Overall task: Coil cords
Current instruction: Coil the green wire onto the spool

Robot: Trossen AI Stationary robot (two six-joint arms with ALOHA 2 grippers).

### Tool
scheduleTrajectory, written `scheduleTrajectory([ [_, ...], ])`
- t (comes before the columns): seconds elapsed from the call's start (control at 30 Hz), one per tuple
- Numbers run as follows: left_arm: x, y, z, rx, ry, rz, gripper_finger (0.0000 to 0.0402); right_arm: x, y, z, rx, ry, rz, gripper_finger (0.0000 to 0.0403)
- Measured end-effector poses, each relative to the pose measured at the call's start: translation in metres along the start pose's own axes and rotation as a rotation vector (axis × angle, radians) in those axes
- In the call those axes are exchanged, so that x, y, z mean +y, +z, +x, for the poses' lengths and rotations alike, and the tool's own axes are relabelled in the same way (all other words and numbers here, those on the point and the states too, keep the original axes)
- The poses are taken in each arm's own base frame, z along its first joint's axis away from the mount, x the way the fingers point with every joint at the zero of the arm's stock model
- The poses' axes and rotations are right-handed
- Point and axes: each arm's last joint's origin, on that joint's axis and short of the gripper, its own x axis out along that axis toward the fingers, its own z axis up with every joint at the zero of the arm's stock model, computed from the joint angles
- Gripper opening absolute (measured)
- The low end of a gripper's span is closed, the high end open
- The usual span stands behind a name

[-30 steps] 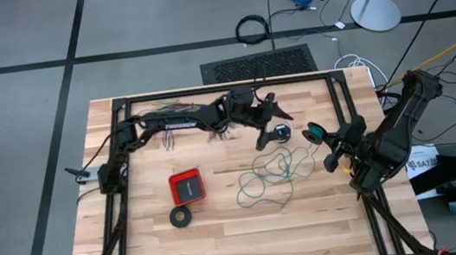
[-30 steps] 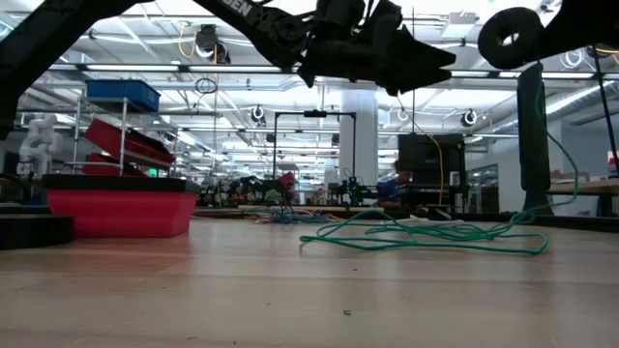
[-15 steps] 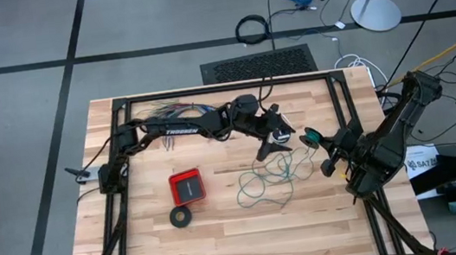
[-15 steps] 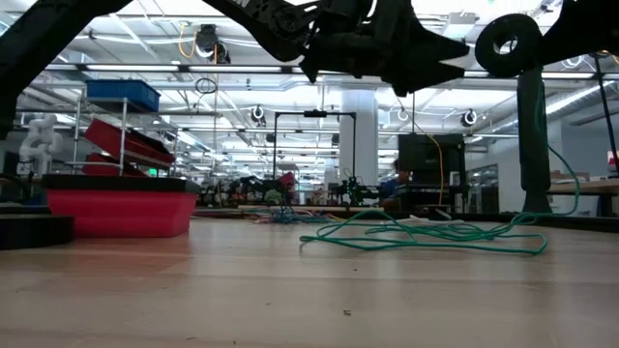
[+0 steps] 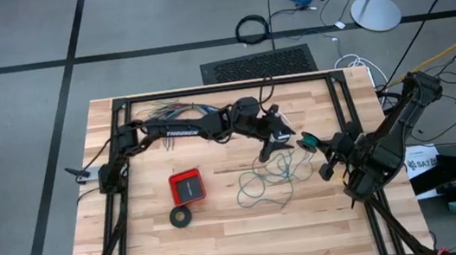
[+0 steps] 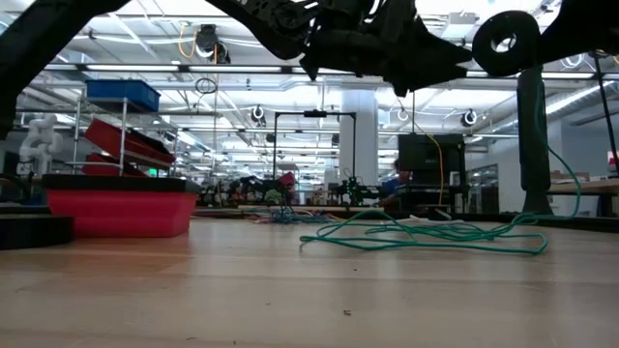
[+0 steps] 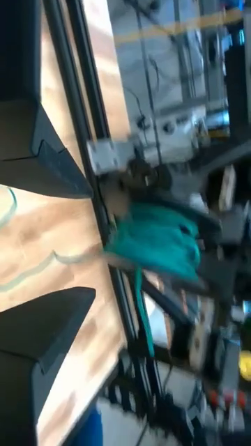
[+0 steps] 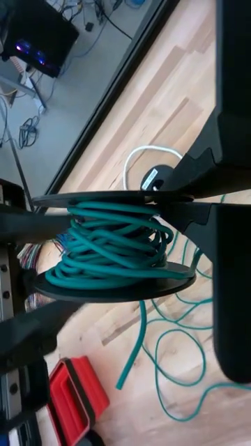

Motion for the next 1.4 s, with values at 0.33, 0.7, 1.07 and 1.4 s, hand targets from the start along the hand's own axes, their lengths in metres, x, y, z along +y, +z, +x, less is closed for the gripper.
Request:
scheduleTrajectory([
  [0.33,-0.014,0.002,0.006,-0.017,-0.106,0.003,0.0223,0.008,0.003,0.006,-0.003,0.015,-0.026,0.0000],
  [0.7,-0.015,0.003,0.007,-0.018,-0.102,0.005,0.0132,0.012,0.006,0.012,0.023,0.016,-0.042,0.0000],
  [1.07,-0.015,0.003,0.007,-0.018,-0.101,0.059,0.0018,0.013,0.007,0.012,0.019,0.018,-0.073,0.0000],
  [1.4,-0.014,0.003,0.006,-0.027,-0.130,0.068,0.0004,0.013,0.005,0.006,-0.043,0.033,-0.119,0.0007],
])
